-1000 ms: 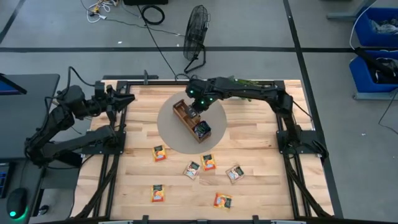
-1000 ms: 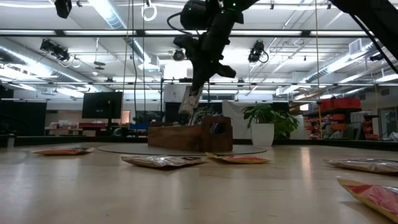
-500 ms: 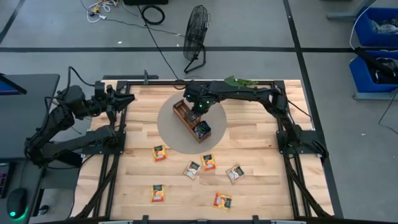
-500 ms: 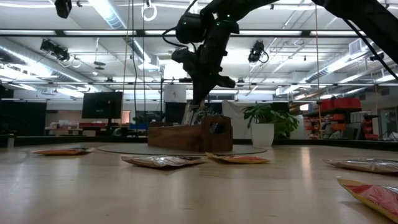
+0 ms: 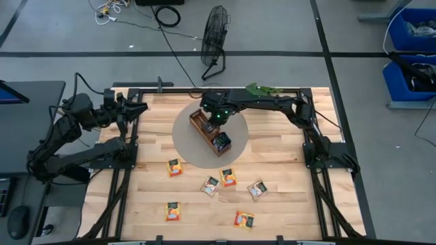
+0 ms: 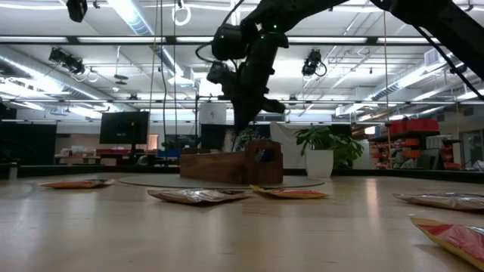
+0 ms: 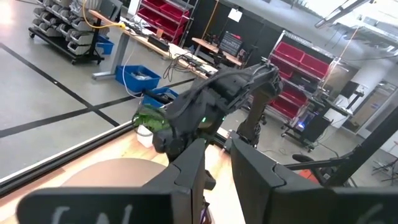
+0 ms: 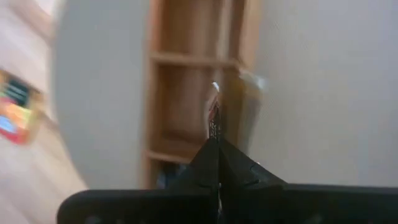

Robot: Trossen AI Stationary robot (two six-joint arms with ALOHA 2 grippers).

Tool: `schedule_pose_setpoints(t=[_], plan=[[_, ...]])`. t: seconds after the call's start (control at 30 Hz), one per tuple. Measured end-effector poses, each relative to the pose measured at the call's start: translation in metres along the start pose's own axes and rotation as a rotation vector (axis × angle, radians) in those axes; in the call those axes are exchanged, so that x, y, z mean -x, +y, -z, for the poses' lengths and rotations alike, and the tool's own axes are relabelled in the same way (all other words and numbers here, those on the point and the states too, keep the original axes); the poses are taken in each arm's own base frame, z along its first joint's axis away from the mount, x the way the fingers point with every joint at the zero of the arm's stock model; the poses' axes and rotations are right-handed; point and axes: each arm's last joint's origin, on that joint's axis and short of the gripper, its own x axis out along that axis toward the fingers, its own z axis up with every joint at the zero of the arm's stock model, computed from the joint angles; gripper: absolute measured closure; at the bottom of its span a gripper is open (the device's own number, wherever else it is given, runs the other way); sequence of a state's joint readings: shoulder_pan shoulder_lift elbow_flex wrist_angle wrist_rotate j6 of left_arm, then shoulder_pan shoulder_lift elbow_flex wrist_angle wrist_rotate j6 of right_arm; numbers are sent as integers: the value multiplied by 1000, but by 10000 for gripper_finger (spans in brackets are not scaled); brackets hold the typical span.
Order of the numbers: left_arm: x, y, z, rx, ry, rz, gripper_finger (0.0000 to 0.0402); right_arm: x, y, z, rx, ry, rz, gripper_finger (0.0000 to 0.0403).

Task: Pick & Place Tea
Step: Put the brown tea bag into the middle section of the wooden organizer

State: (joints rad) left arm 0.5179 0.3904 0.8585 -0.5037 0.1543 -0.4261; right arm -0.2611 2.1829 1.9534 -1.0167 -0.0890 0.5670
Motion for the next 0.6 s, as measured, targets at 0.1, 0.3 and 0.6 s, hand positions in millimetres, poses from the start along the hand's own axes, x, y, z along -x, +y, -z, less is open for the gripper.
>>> schedule_pose_setpoints(t=[0.1, 0.3, 0.6], plan=[[0, 0, 0, 4, 0, 0, 319, -7, 0, 1, -1, 25, -1, 403], [0, 0, 0, 8, 1, -1, 319, -10, 1, 3, 7, 42, 11, 398], [0, 0, 0, 5, 2, -1, 319, -10, 0, 3, 1, 39, 14, 381]])
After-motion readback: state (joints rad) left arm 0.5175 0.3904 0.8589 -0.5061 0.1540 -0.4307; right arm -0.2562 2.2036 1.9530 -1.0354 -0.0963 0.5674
